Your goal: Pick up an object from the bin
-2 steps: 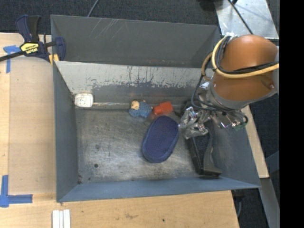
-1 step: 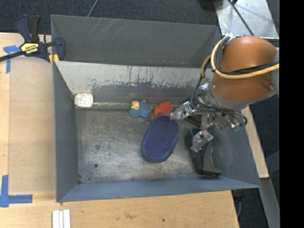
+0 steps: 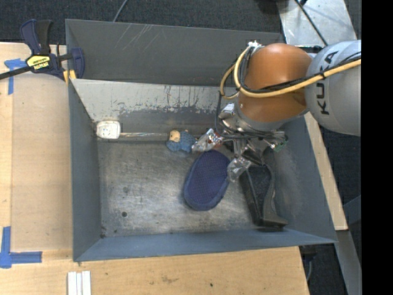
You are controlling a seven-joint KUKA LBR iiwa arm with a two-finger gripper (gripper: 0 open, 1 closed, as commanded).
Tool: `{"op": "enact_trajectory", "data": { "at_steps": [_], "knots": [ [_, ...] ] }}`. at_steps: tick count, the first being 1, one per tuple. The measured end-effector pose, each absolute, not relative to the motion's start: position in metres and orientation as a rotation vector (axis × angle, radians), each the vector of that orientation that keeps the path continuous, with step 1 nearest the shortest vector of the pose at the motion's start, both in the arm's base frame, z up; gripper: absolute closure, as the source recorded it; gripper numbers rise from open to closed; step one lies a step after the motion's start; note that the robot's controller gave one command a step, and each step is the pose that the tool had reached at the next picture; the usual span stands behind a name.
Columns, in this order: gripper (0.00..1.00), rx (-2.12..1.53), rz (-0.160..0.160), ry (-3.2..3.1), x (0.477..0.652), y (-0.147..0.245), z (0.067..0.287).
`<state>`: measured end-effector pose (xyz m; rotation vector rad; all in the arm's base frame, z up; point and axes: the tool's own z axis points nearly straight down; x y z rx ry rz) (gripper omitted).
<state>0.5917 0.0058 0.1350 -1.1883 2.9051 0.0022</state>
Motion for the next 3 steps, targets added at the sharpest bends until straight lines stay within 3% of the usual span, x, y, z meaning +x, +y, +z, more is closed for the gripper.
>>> {"op": "enact_trajectory", "data": {
  "at_steps": [1,2,3],
  "knots": [
    [0.00,-1.462,0.000,2.780,0.595,0.003,0.095],
    [1.00,-1.458,-0.001,2.777,0.597,0.003,0.098],
    [1.00,-1.509,-0.011,2.743,0.625,-0.021,0.177]
  ]
}}
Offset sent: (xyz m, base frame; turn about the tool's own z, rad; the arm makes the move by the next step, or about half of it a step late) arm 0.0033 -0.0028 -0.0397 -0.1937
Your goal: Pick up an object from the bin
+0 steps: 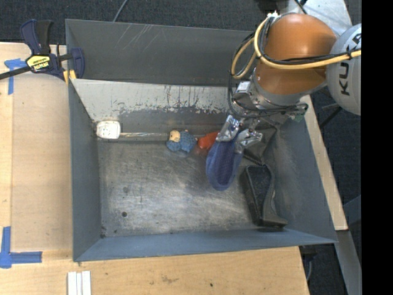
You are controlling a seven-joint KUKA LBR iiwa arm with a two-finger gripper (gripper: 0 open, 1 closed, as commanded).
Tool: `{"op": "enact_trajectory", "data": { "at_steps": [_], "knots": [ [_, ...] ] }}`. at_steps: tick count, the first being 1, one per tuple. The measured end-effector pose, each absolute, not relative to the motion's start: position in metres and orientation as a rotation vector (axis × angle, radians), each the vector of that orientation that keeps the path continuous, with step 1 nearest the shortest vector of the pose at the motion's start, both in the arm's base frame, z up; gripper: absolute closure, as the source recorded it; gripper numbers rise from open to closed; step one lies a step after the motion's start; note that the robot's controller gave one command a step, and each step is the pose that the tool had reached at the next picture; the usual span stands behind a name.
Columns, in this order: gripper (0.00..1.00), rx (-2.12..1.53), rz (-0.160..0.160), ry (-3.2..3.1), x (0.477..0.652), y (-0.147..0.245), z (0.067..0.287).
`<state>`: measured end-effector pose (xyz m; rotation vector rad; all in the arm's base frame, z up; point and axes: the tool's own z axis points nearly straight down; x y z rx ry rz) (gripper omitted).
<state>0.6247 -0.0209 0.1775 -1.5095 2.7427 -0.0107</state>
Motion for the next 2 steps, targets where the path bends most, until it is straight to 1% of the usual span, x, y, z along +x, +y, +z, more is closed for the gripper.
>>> {"op": "enact_trajectory", "data": {
  "at_steps": [1,2],
  "knots": [
    [1.00,-1.366,-0.005,2.802,0.633,-0.063,0.091],
    [1.00,-1.752,-0.010,2.598,0.580,-0.073,0.270]
  ]
}}
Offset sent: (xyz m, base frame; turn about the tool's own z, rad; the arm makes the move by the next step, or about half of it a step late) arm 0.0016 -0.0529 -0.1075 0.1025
